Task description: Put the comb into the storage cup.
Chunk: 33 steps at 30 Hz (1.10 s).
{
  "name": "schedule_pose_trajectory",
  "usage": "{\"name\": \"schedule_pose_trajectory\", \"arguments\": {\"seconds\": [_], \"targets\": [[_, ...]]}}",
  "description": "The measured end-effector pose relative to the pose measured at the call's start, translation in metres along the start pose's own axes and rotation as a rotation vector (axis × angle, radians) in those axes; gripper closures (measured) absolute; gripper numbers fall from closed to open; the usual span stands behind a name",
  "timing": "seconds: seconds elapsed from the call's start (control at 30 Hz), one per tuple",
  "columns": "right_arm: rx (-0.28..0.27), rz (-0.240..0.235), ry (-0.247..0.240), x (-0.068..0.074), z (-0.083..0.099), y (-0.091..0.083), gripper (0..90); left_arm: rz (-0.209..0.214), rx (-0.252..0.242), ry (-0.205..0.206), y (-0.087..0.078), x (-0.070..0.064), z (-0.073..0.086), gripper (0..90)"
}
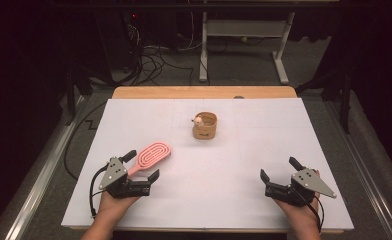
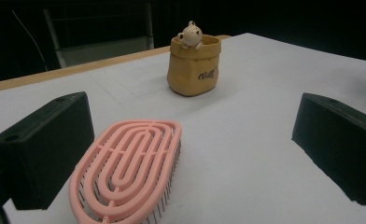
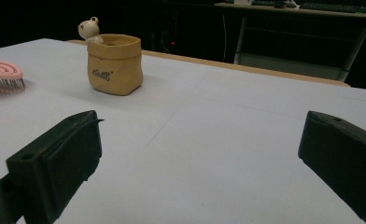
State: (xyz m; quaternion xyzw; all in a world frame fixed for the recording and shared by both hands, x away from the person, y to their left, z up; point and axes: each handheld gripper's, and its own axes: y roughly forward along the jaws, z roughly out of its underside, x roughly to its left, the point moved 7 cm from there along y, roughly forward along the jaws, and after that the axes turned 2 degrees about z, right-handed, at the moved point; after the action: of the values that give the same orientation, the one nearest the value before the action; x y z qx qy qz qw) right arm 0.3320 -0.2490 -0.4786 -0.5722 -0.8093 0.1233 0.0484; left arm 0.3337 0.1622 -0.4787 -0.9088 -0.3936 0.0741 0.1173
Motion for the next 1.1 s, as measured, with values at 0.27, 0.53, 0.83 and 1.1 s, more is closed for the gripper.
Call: {"name": "schedule_pose_trajectory", "arguments": {"seconds": [0.27,0.53,0.83,1.1], "targets": [[-0.004,0.001,0.000,0.001,-0.001,-0.001,0.3,0.012,0.006,0.007,0.000,-0.002,0.000,0.0],[-0.002,0.001,-0.001,0.001,-0.001,-0.001,0.3,0.021,-0.002,0.011,0.000,-0.003,-0.001,0.0],[-0.001,-0.002,0.001,0.002,-0.001,-0.001,0.3,0.024,0.000,-0.009,-0.003,0.001,-0.002,0.0],[-0.004,-0.001,0.009,0.001,-0.001,-0.001,0.3,0.010,0.003,-0.038,-0.008,0.009,-0.003,0.0]]}}
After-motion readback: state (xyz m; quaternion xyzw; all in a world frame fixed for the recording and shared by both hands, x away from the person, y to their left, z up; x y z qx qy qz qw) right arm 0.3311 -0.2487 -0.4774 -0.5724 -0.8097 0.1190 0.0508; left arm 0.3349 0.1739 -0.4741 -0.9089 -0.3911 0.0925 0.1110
